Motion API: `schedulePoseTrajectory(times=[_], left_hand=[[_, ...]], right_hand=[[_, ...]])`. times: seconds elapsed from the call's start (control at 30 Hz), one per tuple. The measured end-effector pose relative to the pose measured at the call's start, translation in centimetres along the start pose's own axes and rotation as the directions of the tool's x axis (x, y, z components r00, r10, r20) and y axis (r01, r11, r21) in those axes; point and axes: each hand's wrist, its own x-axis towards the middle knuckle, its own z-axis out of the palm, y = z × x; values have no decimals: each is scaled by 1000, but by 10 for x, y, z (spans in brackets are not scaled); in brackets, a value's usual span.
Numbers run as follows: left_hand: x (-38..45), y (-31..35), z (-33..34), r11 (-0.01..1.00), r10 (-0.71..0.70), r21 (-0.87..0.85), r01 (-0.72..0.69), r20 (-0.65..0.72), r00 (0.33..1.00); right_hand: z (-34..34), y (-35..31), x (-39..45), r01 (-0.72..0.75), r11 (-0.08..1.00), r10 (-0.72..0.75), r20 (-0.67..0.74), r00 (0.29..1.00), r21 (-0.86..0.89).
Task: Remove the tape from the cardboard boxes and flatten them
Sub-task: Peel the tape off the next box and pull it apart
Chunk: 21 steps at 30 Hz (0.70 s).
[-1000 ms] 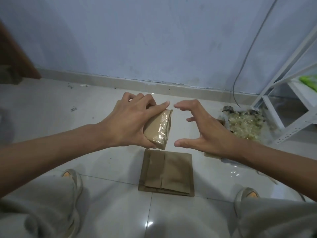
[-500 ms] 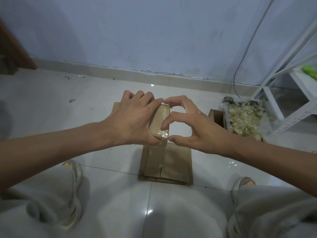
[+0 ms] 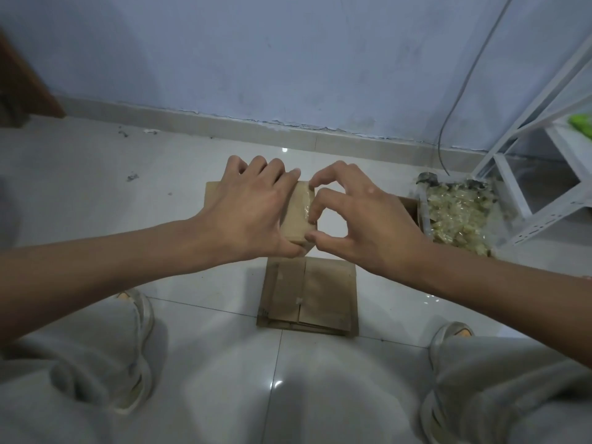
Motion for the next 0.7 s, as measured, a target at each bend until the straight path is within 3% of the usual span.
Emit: schedulePoseTrajectory(times=[0.17,0.3,0.53,0.63,0.7], left_hand=[[0,1,-1,998,-50,-41,49,-26,998],[-1,-4,-6,986,-102,-127,110,70,992],[-2,-2,-3,966,-160,-180,186,151,976],[-2,0,-4,974,-147,-157,165,118,982],[-3,1,-6,973,-146,-164,164,115,983]], right_hand=[[3,0,0,25,989,-24,6,1000,-146],[4,2,2,-15,988,19,24,1000,-155],[13,3,7,35,954,-32,14,999,-299],[13,4,10,-38,983,42,16,999,-181],[11,8,9,-106,994,106,22,994,5]])
